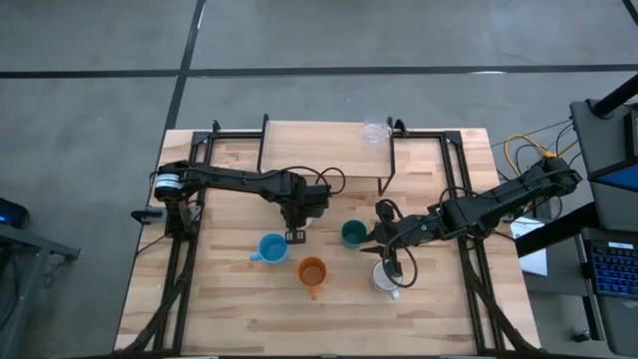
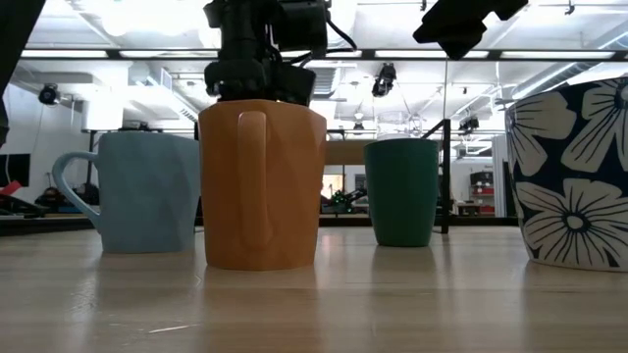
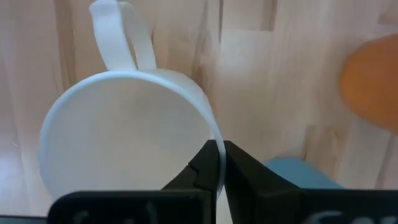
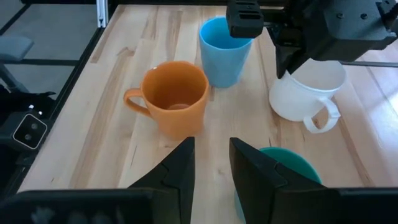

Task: Stack small to large cups/mugs on shelf
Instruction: Put the white cup on the shelf

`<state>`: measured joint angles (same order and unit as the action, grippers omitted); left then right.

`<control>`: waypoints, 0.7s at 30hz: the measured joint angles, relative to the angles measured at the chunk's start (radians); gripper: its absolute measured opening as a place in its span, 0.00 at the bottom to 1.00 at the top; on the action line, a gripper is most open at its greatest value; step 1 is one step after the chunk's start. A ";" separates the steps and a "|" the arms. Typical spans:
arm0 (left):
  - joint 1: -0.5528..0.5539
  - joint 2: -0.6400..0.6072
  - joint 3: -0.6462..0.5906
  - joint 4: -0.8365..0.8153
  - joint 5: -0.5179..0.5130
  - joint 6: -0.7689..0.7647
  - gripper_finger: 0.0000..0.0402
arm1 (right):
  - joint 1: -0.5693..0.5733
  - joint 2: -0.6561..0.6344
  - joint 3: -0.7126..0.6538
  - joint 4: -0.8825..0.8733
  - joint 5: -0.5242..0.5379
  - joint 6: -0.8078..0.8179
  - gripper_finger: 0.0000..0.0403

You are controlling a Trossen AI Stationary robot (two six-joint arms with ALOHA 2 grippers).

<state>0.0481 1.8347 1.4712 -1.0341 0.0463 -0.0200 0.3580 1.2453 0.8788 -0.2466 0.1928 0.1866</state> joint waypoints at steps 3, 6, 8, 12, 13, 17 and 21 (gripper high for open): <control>-0.007 0.000 0.009 -0.012 0.002 0.000 0.00 | 0.000 0.000 0.000 0.000 0.002 0.005 0.23; -0.017 -0.001 0.030 -0.032 0.002 -0.001 0.00 | 0.000 0.000 0.000 0.000 0.002 0.005 0.23; -0.025 -0.004 0.045 -0.039 0.004 -0.003 0.00 | 0.000 0.000 0.000 -0.001 0.002 0.005 0.23; -0.038 -0.020 0.086 -0.073 0.003 -0.025 0.00 | 0.000 0.000 0.000 -0.001 0.013 0.005 0.23; -0.041 -0.025 0.095 -0.079 0.003 -0.027 0.00 | 0.000 0.000 0.000 -0.002 0.014 0.005 0.23; -0.056 -0.044 0.137 -0.116 0.001 -0.044 0.00 | 0.000 0.000 0.000 -0.004 0.015 0.005 0.23; -0.068 -0.049 0.212 -0.214 -0.025 -0.053 0.00 | 0.000 0.000 0.000 -0.004 0.015 0.005 0.23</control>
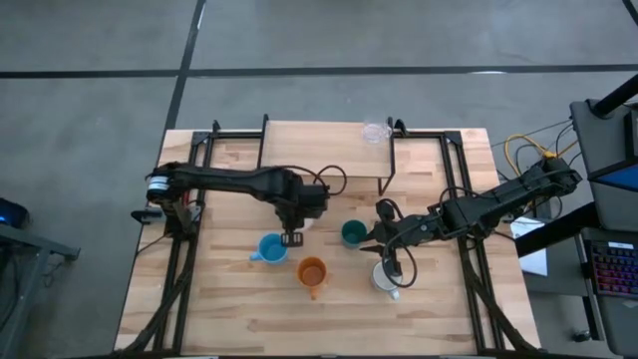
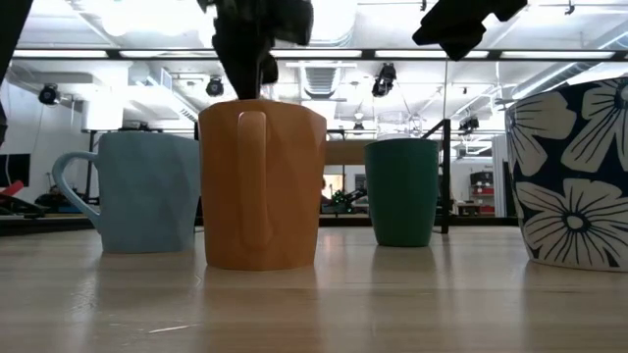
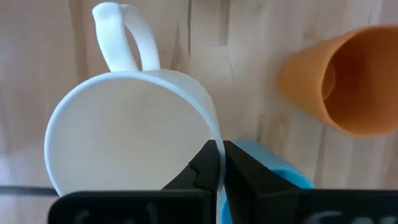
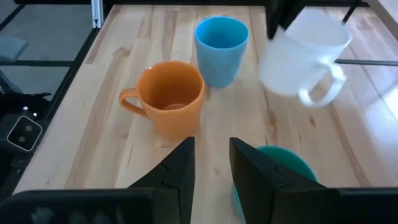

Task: Stack small to large cups/mugs on shelf
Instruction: Put the white cup on the shelf

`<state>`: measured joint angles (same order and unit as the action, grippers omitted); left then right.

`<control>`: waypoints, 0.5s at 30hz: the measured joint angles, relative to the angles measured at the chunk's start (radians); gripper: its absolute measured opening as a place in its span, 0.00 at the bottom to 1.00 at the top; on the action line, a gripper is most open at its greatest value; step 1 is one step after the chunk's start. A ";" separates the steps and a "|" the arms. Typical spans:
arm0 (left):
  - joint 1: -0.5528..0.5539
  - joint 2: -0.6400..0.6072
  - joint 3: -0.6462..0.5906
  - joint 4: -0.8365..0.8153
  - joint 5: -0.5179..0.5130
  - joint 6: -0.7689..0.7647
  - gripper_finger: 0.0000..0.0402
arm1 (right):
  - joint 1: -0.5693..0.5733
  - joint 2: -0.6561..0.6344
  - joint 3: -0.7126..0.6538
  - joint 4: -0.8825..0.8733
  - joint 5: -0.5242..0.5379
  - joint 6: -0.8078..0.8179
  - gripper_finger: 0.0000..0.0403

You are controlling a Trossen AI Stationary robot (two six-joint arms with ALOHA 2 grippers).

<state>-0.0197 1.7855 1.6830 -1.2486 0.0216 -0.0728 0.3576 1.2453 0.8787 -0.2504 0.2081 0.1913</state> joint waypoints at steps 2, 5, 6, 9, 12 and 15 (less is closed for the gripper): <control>-0.002 0.000 0.043 -0.067 -0.021 0.000 0.00 | 0.000 0.000 0.000 0.001 0.000 0.000 0.23; -0.001 0.000 0.106 -0.140 -0.035 0.000 0.00 | 0.000 0.000 0.000 0.000 0.002 0.000 0.23; 0.000 0.000 0.127 -0.162 -0.042 0.001 0.00 | 0.000 0.000 0.000 0.000 0.002 0.000 0.23; -0.001 0.000 0.196 -0.247 -0.104 0.001 0.00 | 0.000 0.000 0.000 0.001 0.002 0.000 0.23; 0.000 0.000 0.263 -0.308 -0.141 0.010 0.00 | 0.000 0.000 0.000 0.002 0.002 0.000 0.23; 0.008 0.000 0.319 -0.320 -0.166 0.053 0.00 | 0.000 0.000 0.000 0.002 0.002 0.000 0.23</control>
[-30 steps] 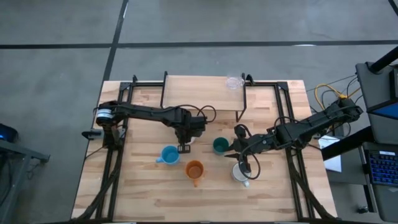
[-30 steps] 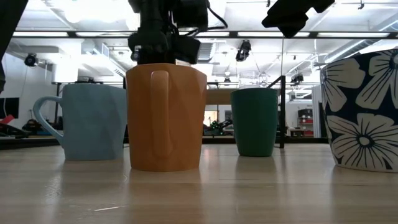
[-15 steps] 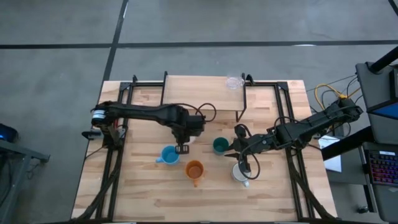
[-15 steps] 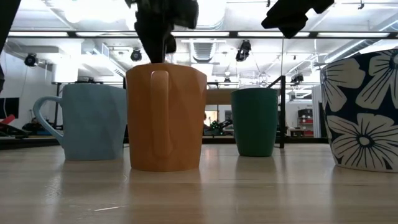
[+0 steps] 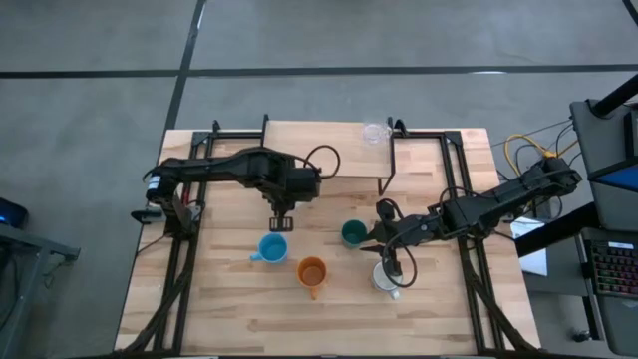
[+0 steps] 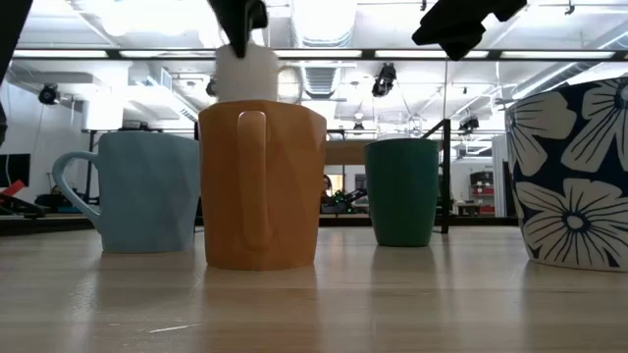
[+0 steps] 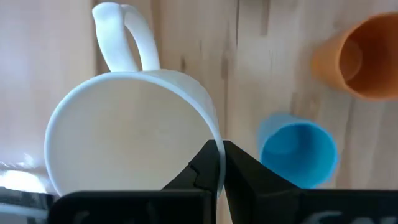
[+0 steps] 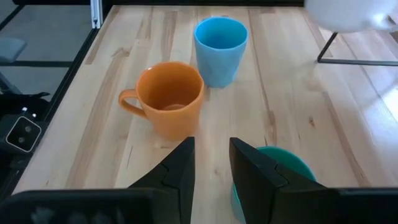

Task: Stack small to large cups/mugs on shelf
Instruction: Put the white cup on the shelf

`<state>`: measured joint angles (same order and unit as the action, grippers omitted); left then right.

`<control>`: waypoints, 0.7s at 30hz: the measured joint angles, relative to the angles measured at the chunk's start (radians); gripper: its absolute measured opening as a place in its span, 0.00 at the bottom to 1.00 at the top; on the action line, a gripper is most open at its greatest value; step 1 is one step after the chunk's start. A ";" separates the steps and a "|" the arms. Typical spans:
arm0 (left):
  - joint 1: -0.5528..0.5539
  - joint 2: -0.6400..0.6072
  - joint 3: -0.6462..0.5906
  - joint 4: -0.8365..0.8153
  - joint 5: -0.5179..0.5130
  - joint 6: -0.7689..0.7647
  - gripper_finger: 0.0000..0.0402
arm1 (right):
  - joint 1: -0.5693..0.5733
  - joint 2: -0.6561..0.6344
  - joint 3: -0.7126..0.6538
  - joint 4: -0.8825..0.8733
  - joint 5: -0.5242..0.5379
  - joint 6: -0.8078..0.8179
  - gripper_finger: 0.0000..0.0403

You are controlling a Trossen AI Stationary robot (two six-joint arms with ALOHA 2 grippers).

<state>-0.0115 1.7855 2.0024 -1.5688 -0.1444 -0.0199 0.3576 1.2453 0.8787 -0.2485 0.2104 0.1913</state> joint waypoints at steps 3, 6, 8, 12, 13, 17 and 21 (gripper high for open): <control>0.028 0.000 0.030 -0.002 -0.003 0.009 0.00 | 0.000 0.000 0.000 0.000 0.000 0.000 0.23; 0.069 0.000 0.027 -0.002 -0.007 0.022 0.00 | 0.000 0.000 0.000 0.001 0.000 0.000 0.23; 0.097 0.000 0.016 -0.003 -0.007 0.052 0.00 | 0.000 0.000 0.000 0.001 0.000 0.000 0.23; 0.163 0.000 0.004 -0.002 -0.005 0.083 0.00 | 0.000 0.000 0.000 0.001 0.000 0.012 0.23; 0.182 0.000 0.005 -0.002 -0.006 0.086 0.00 | 0.000 0.000 0.000 0.001 0.000 0.016 0.23; 0.248 0.000 0.021 -0.003 -0.007 0.094 0.00 | 0.000 0.000 0.000 0.001 0.000 0.018 0.23; 0.302 -0.002 0.043 -0.003 0.003 0.132 0.00 | 0.000 0.000 0.000 0.001 0.000 0.018 0.23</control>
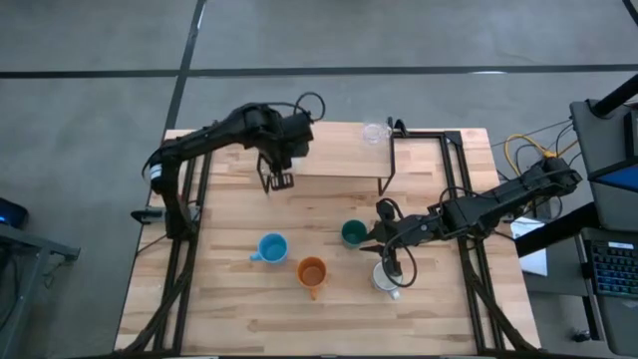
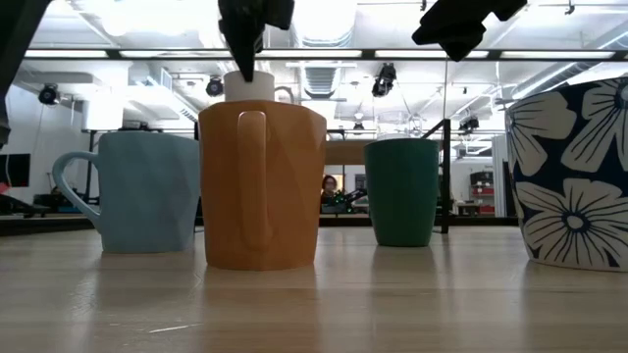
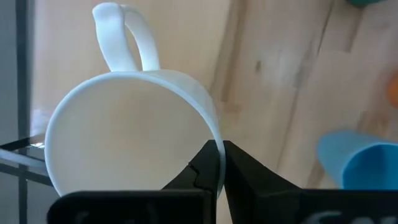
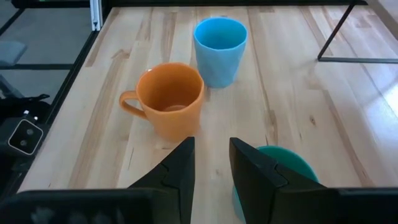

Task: Stack small to large cups/mugs on shelf
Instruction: Put the white cup on the shelf

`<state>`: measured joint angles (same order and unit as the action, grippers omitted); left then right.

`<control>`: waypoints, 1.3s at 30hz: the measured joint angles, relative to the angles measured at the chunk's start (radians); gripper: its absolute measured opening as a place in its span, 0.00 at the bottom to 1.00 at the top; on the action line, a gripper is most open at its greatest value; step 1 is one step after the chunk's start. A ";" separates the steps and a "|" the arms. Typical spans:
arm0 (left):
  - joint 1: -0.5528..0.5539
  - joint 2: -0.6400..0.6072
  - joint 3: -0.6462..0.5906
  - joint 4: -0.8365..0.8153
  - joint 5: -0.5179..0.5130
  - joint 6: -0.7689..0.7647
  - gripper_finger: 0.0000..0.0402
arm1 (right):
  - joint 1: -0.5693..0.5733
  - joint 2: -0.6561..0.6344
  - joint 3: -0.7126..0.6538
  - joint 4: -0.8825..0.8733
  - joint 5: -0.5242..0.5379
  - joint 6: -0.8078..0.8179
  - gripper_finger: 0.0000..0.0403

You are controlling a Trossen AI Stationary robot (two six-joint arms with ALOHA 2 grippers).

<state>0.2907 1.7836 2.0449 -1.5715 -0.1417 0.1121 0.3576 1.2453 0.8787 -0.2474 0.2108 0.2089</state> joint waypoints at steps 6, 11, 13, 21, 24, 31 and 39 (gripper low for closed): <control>0.076 0.001 0.058 0.001 0.002 0.073 0.00 | 0.000 0.000 0.000 0.000 0.000 0.000 0.23; 0.150 0.001 0.082 0.000 0.005 0.150 0.00 | 0.000 0.000 0.000 0.004 0.000 -0.003 0.23; 0.179 0.002 0.082 0.000 0.005 0.186 0.00 | 0.000 0.000 0.000 0.005 0.000 -0.003 0.23; 0.229 0.021 0.083 0.000 0.077 0.320 0.00 | 0.000 0.000 0.000 0.007 0.000 -0.006 0.23; 0.229 0.045 0.083 0.000 0.150 0.365 0.00 | 0.000 0.000 0.000 0.015 0.000 -0.010 0.23; 0.237 0.083 0.097 0.000 0.121 0.401 0.00 | 0.000 0.000 -0.021 0.025 0.000 -0.009 0.23; 0.269 0.082 0.153 0.000 0.149 0.422 0.00 | 0.000 0.000 -0.045 0.073 0.000 -0.006 0.23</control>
<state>0.5596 1.8652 2.1976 -1.5712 0.0072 0.5337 0.3576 1.2449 0.8341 -0.1746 0.2111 0.2024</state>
